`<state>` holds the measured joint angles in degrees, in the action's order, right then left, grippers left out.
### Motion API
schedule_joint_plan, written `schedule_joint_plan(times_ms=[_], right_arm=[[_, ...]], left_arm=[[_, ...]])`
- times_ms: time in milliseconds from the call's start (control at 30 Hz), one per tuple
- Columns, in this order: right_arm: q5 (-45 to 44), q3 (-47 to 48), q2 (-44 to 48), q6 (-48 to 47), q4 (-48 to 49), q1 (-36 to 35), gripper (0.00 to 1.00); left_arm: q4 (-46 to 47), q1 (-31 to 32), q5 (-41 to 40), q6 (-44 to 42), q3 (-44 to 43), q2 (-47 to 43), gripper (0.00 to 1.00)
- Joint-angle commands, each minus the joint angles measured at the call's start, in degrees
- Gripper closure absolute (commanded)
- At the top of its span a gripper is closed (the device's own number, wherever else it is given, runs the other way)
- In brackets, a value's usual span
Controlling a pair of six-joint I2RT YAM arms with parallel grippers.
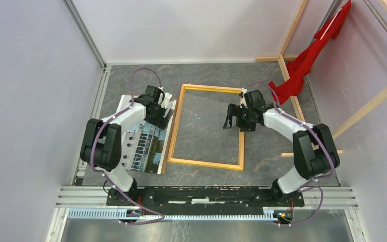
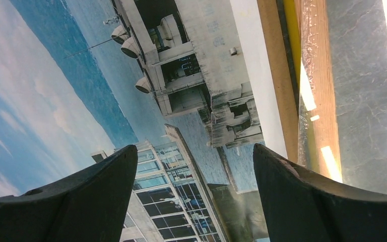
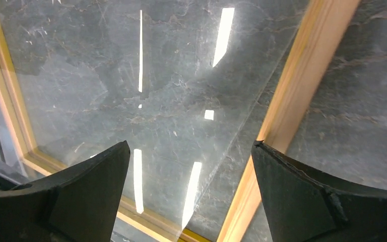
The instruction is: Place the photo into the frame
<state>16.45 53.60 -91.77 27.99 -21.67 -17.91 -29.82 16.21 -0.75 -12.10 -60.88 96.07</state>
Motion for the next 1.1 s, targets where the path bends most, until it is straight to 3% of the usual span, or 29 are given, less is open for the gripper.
schedule_joint_plan(times_ms=[0,433,1067], right_arm=[[-7.1,2.4,5.6,-2.1,-5.8,-1.5,0.02],[3.4,-16.3,18.5,9.4,5.0,-3.3,0.06],[8.8,-27.5,15.0,18.1,19.8,-7.1,0.21]], left_arm=[[1.8,0.1,-0.8,-2.7,0.1,-0.7,0.09],[2.2,0.1,-0.9,-2.8,0.0,-0.6,0.10],[3.5,0.7,-0.2,-2.7,1.1,0.2,0.10]])
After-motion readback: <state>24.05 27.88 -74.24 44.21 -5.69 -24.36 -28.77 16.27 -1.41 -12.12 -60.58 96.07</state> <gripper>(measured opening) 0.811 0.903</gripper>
